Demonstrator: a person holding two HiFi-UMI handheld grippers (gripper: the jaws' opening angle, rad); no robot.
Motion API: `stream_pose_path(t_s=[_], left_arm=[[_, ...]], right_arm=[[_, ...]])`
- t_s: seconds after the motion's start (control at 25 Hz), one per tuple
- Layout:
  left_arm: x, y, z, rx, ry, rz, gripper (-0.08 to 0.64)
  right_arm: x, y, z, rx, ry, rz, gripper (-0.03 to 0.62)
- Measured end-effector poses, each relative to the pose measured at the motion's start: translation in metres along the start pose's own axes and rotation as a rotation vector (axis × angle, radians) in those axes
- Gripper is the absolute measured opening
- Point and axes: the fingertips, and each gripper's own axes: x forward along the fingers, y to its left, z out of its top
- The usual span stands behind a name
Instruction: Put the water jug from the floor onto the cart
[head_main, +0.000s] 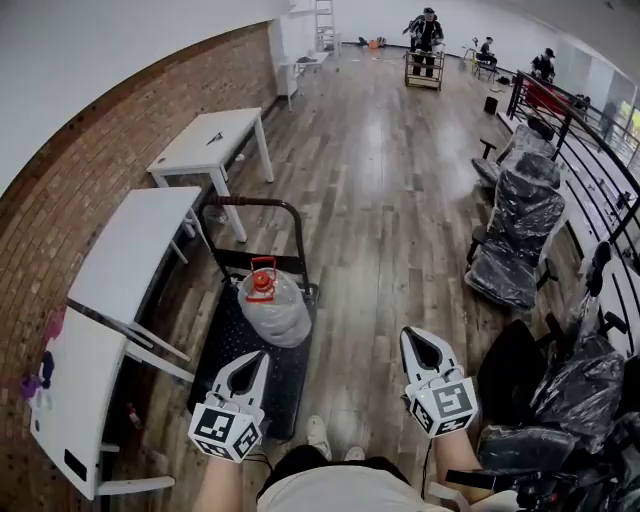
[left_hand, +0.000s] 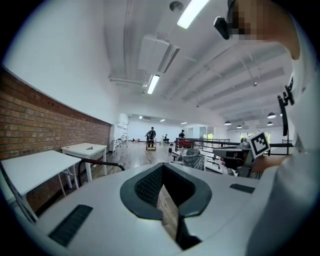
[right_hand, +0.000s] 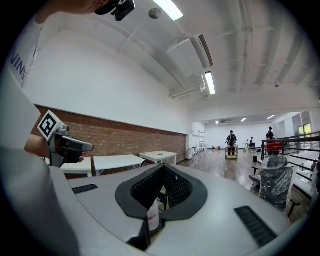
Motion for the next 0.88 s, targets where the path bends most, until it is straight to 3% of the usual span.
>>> stream_pose_path(t_s=[0.32,0.88], left_arm=[[-0.025,-0.004,0.017,0.048,-0.029,0.024,0.002],[-0.119,0.094,0.024,0.006,-0.112,0.135,0.002]], right_arm=[[-0.015,0.021,-0.001,-0.011,-0.007,0.024,0.003],[0.048,0.158,0.038,-0.116,0.004,0.183,0.003]])
